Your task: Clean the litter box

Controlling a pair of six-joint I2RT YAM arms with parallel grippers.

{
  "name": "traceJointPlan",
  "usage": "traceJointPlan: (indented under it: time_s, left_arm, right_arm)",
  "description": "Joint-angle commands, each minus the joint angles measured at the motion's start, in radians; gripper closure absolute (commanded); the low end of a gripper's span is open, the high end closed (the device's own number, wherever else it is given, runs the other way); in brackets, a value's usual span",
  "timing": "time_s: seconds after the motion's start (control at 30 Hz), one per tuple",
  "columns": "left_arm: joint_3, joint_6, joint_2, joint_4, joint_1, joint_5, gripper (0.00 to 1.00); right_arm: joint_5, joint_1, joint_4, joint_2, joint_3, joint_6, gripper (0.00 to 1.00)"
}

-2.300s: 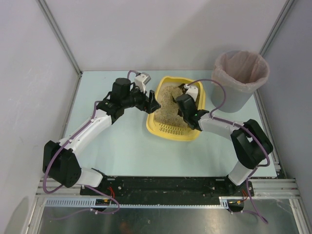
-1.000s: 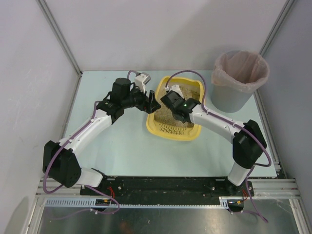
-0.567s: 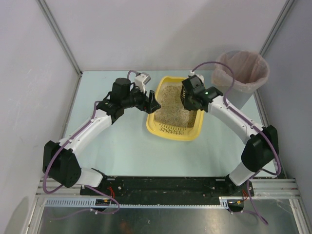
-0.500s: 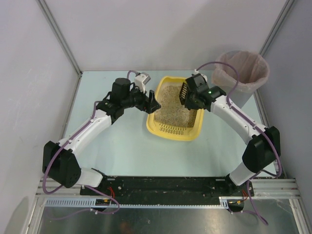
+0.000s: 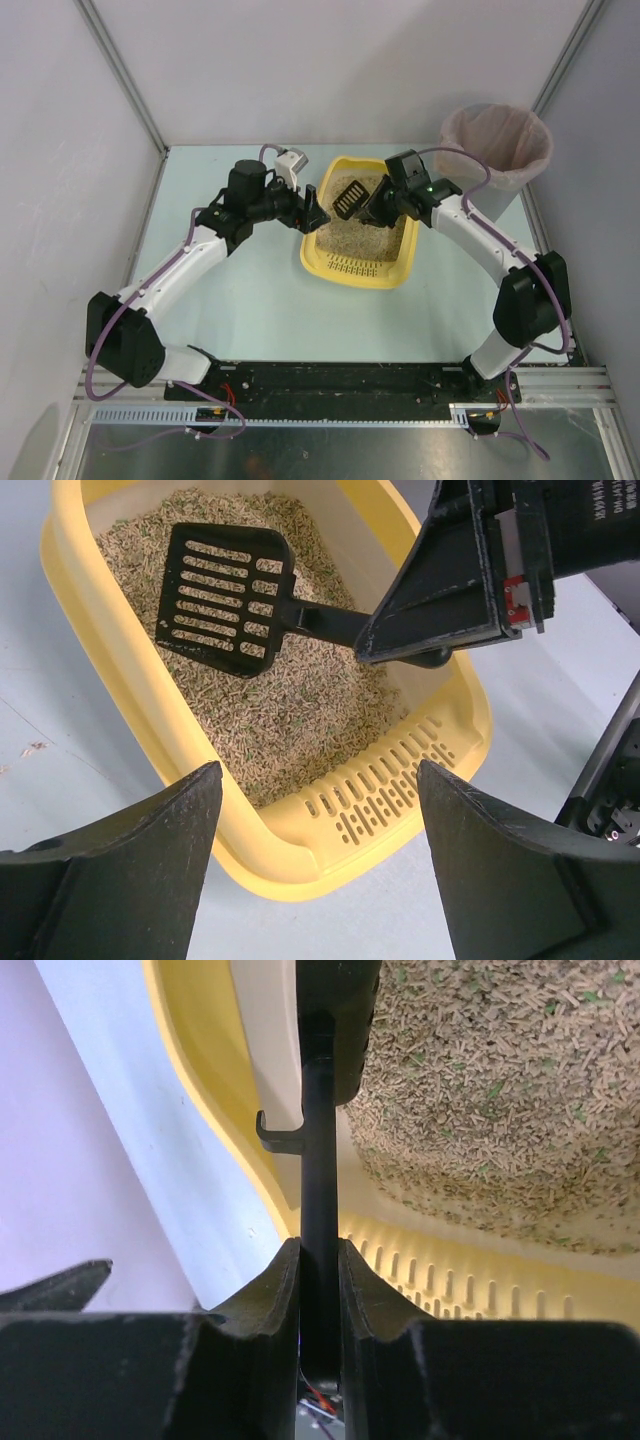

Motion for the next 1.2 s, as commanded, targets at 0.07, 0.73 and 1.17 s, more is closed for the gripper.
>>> traceJointPlan:
  time_s: [0.07,0.73,1.17]
  left_arm:
    - [0.015,-0.012,-0.050,0.016,0.005,0.016,0.18]
    - [0.015,-0.003,-0.056,0.015,0.005,0.002,0.18]
    - [0.012,0.003,-0.068,0.016,0.005,-0.009,0.18]
  right_arm:
    - [0.079,-0.009,0.010,0.031,0.000,0.252,1.00]
    - [0.232,-0.015,0.130,0.186,-0.002,0.510,1.00]
    - [0.362,-0.019,0.202,0.255,0.000,0.481,1.00]
